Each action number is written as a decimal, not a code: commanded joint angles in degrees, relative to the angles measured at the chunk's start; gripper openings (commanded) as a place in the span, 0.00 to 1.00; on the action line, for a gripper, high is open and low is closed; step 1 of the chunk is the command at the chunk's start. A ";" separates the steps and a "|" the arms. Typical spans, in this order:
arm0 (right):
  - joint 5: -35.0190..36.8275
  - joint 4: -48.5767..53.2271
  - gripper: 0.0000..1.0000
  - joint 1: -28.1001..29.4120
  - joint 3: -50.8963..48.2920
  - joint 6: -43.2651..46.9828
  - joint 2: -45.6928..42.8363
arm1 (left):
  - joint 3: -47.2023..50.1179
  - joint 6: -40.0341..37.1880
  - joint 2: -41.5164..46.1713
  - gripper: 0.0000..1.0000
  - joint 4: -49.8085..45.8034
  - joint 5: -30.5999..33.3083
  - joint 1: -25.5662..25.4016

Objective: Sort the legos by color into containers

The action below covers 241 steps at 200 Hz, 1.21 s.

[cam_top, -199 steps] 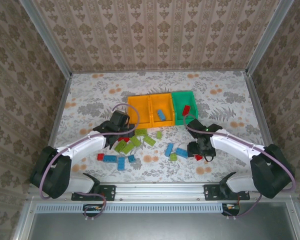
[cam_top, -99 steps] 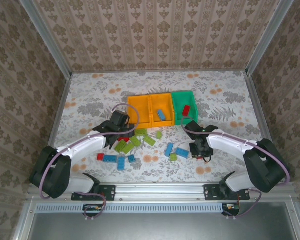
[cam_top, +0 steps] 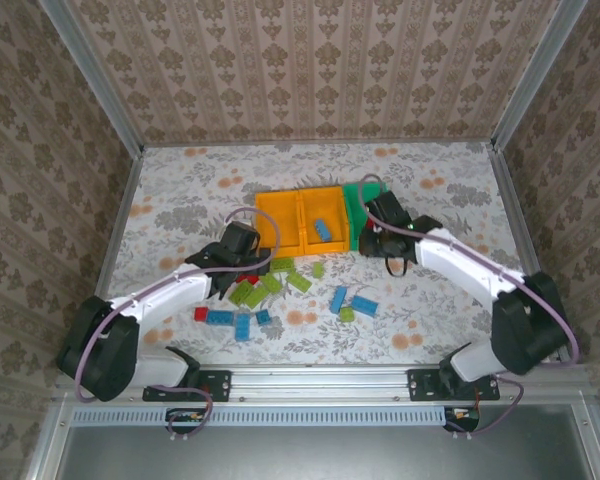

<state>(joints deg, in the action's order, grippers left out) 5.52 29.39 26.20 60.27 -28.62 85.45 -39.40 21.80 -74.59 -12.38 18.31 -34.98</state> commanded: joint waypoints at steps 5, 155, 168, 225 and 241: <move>-0.30 -3.46 0.21 -2.54 7.12 4.40 7.95 | 0.79 0.36 1.90 1.00 -1.59 1.56 -0.70; -2.34 1.70 0.79 -6.84 16.69 4.24 15.26 | 3.51 3.10 5.33 0.99 -2.57 -2.96 1.17; -3.29 -0.28 0.79 -6.74 14.75 3.53 13.18 | 3.86 0.63 4.83 0.95 -0.48 -6.90 0.91; -3.10 -0.56 0.80 -6.79 8.35 3.09 8.19 | 2.35 -2.58 -0.21 0.76 -2.31 -10.73 -2.22; -2.75 -0.31 0.80 -6.81 7.93 3.12 7.98 | 2.87 -1.59 -0.61 0.75 -1.37 -10.92 -2.54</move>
<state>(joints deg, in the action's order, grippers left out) 2.70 29.30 19.27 69.58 -24.43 95.07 -36.29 20.71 -74.46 -13.78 9.08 -36.80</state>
